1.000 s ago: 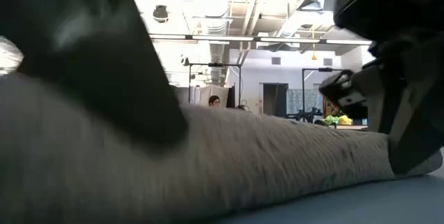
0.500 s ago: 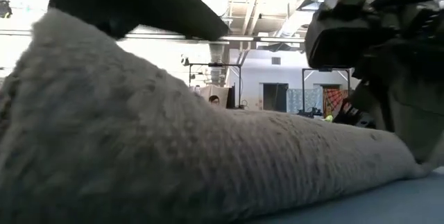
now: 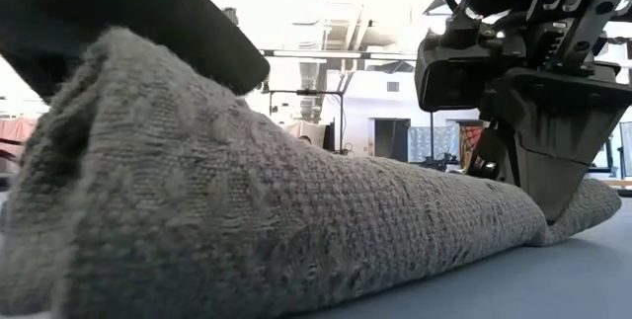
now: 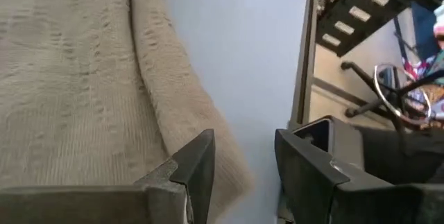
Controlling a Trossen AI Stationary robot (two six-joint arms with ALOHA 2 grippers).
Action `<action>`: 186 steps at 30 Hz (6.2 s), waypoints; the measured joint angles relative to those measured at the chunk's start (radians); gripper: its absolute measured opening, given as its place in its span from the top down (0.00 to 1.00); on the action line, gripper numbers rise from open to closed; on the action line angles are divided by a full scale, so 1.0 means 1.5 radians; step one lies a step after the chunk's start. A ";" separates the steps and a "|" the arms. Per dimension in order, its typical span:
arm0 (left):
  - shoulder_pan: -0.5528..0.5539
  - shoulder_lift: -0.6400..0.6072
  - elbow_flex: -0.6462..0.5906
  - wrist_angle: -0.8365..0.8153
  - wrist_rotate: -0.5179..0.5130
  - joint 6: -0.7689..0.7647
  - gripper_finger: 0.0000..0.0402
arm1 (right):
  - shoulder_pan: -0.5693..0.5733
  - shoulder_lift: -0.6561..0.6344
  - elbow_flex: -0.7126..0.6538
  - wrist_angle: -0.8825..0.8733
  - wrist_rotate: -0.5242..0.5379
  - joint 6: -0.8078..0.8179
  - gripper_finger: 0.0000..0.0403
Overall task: Roll towel into tight, uniform cylinder
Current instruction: Roll the gray towel
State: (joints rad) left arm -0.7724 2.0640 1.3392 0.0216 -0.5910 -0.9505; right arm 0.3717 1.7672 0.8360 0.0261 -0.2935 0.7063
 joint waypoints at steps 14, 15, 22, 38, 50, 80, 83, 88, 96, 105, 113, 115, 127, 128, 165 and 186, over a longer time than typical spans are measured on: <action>-0.003 0.061 0.015 -0.010 -0.011 -0.063 0.65 | 0.011 -0.001 0.001 0.002 0.001 0.052 0.86; -0.002 0.064 0.018 -0.010 -0.010 -0.063 0.65 | 0.014 -0.001 0.001 0.003 0.001 0.057 0.86; 0.002 0.066 0.023 -0.038 -0.005 -0.073 0.73 | 0.033 -0.001 0.001 0.001 -0.047 0.108 0.86; 0.013 0.066 0.022 0.020 0.126 -0.026 0.99 | 0.031 0.000 0.001 0.016 -0.175 0.140 0.83; 0.032 0.065 0.022 0.010 0.172 -0.020 1.00 | -0.003 -0.001 0.000 0.016 -0.252 0.119 0.52; 0.052 0.064 0.022 -0.005 0.214 -0.063 1.00 | 0.407 0.006 0.085 -0.091 0.667 -0.377 0.50; 0.052 0.064 0.022 -0.005 0.215 -0.063 1.00 | 0.416 0.042 0.137 -0.145 0.670 -0.360 0.50; 0.052 0.064 0.022 -0.006 0.215 -0.060 1.00 | 0.415 0.081 0.176 -0.196 0.669 -0.331 0.50; 0.052 0.064 0.022 -0.005 0.215 -0.057 1.00 | 0.395 0.102 0.176 -0.214 0.655 -0.306 0.50; 0.052 0.064 0.022 -0.005 0.215 -0.053 1.00 | 0.362 0.102 0.176 -0.245 0.646 -0.305 0.50; 0.052 0.064 0.022 -0.004 0.217 -0.028 0.98 | 0.313 0.100 0.176 -0.241 0.565 -0.351 0.57; 0.052 0.063 0.021 -0.004 0.217 -0.021 0.95 | 0.301 0.099 0.176 -0.240 0.530 -0.359 0.64; 0.037 -0.031 0.020 -0.138 0.151 0.008 0.76 | 0.230 0.092 0.177 -0.237 0.306 -0.350 0.92; 0.031 -0.043 0.020 -0.147 0.125 0.012 0.76 | 0.217 0.091 0.177 -0.237 0.272 -0.337 0.92; 0.050 0.022 0.032 -0.083 0.112 0.038 0.79 | -0.031 0.083 0.168 -0.248 -0.230 -0.205 0.86; 0.077 0.084 0.035 -0.067 0.250 -0.031 1.00 | -0.075 0.011 0.171 -0.338 -0.206 -0.309 0.57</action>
State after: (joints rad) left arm -0.6575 2.1895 1.3914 -0.0792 -0.2157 -0.9974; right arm 0.2589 1.7834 1.0927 -0.4810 -0.6029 0.2432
